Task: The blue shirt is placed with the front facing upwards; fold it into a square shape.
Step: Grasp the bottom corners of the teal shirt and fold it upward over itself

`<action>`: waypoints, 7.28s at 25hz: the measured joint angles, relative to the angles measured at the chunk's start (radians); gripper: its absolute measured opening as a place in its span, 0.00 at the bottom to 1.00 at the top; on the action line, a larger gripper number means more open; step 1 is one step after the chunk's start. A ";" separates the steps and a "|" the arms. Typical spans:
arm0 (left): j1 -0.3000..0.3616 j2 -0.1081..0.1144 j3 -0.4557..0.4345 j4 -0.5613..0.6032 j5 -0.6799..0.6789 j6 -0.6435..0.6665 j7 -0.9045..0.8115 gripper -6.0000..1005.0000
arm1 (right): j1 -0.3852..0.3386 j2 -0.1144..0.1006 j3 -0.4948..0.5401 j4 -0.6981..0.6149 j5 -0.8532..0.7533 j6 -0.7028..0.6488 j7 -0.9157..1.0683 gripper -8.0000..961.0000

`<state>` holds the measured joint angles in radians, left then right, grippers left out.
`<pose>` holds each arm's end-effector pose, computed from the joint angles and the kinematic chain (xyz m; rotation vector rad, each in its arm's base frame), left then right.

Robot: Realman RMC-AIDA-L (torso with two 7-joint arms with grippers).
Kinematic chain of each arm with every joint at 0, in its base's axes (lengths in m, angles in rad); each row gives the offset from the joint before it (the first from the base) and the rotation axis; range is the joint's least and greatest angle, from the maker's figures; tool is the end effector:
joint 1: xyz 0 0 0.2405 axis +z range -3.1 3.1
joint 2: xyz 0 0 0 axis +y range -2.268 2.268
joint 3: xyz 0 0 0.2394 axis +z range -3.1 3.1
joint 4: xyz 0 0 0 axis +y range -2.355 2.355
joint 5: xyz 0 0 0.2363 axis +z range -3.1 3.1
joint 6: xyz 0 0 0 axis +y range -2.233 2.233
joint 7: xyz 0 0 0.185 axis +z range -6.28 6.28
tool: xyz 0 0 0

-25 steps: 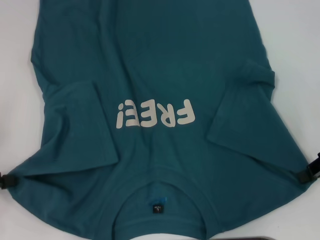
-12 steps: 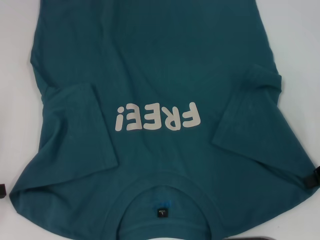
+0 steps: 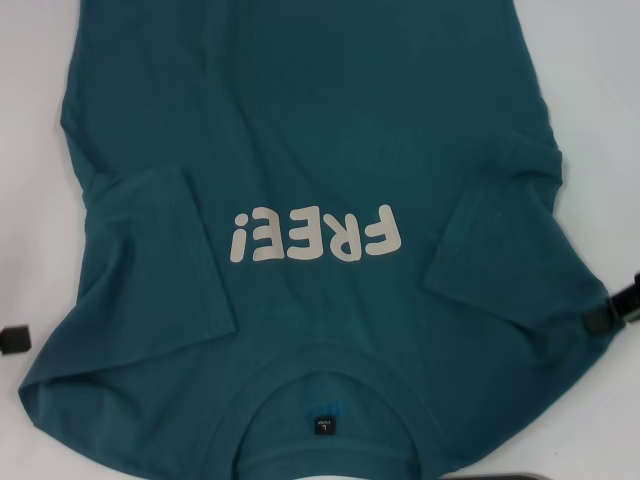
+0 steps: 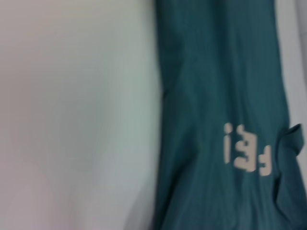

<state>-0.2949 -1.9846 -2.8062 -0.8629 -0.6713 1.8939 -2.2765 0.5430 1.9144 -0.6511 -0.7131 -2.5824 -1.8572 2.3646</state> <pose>-0.3707 0.2360 0.0624 -2.0930 -2.1219 -0.4499 0.3288 0.2906 0.0310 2.3495 -2.0177 0.1088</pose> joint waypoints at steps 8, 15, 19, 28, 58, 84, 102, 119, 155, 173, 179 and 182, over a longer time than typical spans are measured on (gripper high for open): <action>-0.059 -0.004 0.002 0.006 -0.018 0.009 0.014 0.09 | 0.016 0.006 0.002 0.000 0.041 -0.001 -0.014 0.02; -0.071 -0.006 -0.001 0.046 -0.126 0.034 0.097 0.11 | 0.018 0.011 0.004 0.000 0.040 0.003 -0.015 0.02; -0.069 0.006 -0.004 0.094 -0.135 -0.021 0.023 0.12 | 0.017 0.011 0.005 0.000 0.042 0.010 -0.015 0.02; -0.034 0.048 -0.036 0.107 -0.095 0.033 -0.096 0.44 | 0.020 0.019 0.005 0.001 0.043 0.025 -0.014 0.02; 0.017 0.029 -0.035 0.098 0.030 -0.021 0.016 0.94 | 0.011 0.041 0.004 0.009 0.043 0.043 -0.014 0.02; 0.019 0.016 -0.045 0.086 0.068 -0.058 0.049 0.94 | 0.019 0.051 -0.001 0.000 0.043 0.038 -0.015 0.02; -0.007 -0.010 0.020 0.091 0.070 -0.033 0.033 0.94 | 0.012 0.051 -0.001 0.000 0.044 0.038 -0.017 0.02; -0.030 -0.017 0.040 0.088 0.078 -0.045 -0.013 0.93 | 0.016 0.054 0.000 0.000 0.044 0.035 -0.029 0.02; -0.047 -0.015 0.083 0.031 0.098 0.007 -0.099 0.08 | 0.021 0.051 -0.003 0.000 0.038 0.034 -0.030 0.02; -0.029 -0.011 0.093 -0.006 0.081 0.070 -0.061 0.04 | 0.012 0.038 -0.015 0.000 0.008 0.015 -0.027 0.02; -0.112 0.007 0.089 0.032 0.010 0.067 -0.046 0.04 | 0.029 0.019 0.024 0.000 0.067 -0.011 -0.060 0.02; -0.179 0.034 0.081 0.088 -0.003 0.007 -0.086 0.04 | 0.045 0.000 0.043 0.000 0.118 -0.013 -0.061 0.02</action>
<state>-0.4739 -1.9505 -2.7251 -0.7751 -0.6741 1.9012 -2.3628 0.5875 1.9141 -0.6078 -0.7136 -2.4645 -1.8698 2.3039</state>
